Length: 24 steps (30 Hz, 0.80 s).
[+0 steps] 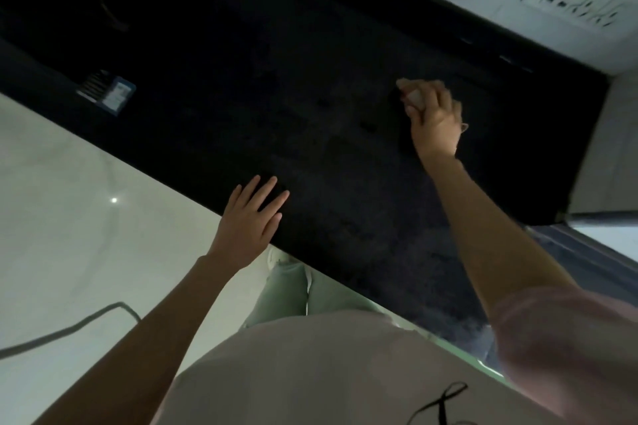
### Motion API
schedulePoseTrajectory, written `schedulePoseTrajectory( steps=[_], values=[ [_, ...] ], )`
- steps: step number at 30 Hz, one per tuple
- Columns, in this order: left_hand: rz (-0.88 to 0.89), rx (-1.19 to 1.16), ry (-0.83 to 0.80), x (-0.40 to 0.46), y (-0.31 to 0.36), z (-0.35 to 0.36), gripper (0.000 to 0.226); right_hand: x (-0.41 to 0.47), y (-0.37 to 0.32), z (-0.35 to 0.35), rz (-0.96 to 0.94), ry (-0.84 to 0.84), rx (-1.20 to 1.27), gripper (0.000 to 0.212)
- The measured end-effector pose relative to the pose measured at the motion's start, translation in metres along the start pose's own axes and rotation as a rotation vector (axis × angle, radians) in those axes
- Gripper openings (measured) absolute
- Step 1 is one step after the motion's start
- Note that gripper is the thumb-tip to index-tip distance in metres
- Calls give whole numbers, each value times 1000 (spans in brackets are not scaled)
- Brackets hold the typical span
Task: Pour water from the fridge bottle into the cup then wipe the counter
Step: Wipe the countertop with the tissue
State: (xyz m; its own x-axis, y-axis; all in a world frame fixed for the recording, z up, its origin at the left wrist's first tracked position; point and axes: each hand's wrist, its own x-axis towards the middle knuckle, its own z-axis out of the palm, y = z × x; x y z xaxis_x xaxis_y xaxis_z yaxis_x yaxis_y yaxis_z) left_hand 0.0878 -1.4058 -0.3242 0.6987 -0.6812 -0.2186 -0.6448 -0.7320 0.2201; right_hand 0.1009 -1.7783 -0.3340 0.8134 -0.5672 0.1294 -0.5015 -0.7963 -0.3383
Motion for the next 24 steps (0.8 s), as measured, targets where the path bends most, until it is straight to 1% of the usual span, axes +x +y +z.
schedulePoseTrajectory(
  steps=[2, 4, 6, 8, 9, 11, 13, 14, 17, 20, 22, 24],
  values=[
    [-22, -14, 32, 3, 4, -3, 47, -26, -15, 1, -40, 12, 0, 42],
    [-41, -23, 56, 10, 10, -4, 47, -76, -29, 4, -144, 4, 39, 41],
    [-62, -22, 49, 23, 18, -6, 48, -131, -39, 4, -245, -24, 72, 40],
    [-73, -25, 28, 44, 28, -9, 49, -167, -41, -1, -341, -65, 105, 40],
    [-66, -24, 20, 56, 33, -10, 49, -171, -36, -3, -383, -79, 115, 40],
    [-38, -16, 8, 81, 44, -14, 48, -151, -18, -8, -427, -91, 126, 40],
    [-11, 8, -9, 103, 52, -16, 50, -105, 6, -11, -388, -57, 115, 39],
    [-2, 24, -16, 112, 55, -17, 50, -76, 20, -12, -337, -27, 100, 40],
    [27, 51, -11, 130, 55, -18, 50, 8, 67, -16, -127, 19, 41, 47],
    [42, 72, -22, 136, 52, -18, 49, 58, 91, -18, 76, 12, 22, 49],
    [36, 71, -35, 139, 51, -17, 49, 62, 84, -16, 118, 7, 3, 48],
    [35, 71, -35, 138, 52, -15, 50, 43, 66, -11, 41, 16, 5, 45]
  ],
)
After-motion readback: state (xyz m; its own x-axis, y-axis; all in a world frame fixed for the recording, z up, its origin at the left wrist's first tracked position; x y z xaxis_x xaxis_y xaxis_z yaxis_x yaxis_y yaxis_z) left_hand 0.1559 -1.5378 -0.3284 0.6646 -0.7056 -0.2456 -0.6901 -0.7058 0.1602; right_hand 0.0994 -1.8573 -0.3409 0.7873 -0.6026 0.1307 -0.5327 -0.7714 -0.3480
